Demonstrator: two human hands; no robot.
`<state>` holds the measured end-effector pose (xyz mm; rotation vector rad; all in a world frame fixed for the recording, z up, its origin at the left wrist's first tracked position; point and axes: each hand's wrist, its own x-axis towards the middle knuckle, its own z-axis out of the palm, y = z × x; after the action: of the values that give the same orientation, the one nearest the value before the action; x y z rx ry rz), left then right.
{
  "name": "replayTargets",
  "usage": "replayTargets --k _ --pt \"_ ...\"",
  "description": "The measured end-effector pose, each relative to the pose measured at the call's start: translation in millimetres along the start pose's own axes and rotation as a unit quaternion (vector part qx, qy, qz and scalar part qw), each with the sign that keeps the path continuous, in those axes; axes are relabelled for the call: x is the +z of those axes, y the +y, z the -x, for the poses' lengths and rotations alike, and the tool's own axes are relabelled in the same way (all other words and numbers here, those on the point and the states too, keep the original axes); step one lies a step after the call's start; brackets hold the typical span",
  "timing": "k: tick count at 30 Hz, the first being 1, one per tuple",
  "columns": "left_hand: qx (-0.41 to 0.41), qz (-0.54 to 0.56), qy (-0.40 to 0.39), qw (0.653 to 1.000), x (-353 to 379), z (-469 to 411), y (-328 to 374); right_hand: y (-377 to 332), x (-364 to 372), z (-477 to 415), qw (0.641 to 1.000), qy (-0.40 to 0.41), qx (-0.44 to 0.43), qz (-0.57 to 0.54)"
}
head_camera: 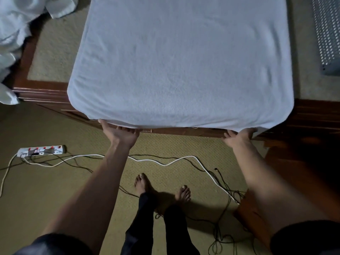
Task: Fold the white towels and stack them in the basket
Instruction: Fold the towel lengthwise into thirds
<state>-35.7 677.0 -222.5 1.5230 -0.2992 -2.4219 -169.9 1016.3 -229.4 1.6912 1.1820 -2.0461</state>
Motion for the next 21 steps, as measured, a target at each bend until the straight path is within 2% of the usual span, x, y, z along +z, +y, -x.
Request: replayTargets --k 3,8,13,17,19,21 --pt "-0.013 -0.008 -0.020 1.000 -13 0 2 7 -8 -3 0.999 0.006 0.008 -0.045" --pt "-0.022 0.015 -0.019 0.999 -39 13 10 18 -28 19 0.995 -0.038 -0.007 -0.097" --pt "-0.002 0.018 0.004 1.000 -46 54 35 15 -50 45 0.990 -0.115 -0.058 -0.049" --pt "0.036 -0.013 0.044 0.998 -46 86 62 -7 -68 77 0.997 -0.033 -0.060 0.018" --pt "0.048 -0.019 0.044 0.998 -42 101 77 -19 -74 118 0.998 0.026 -0.060 0.018" --pt "0.064 -0.023 0.046 0.997 -38 116 89 -27 -77 154 0.996 0.043 -0.083 -0.008"
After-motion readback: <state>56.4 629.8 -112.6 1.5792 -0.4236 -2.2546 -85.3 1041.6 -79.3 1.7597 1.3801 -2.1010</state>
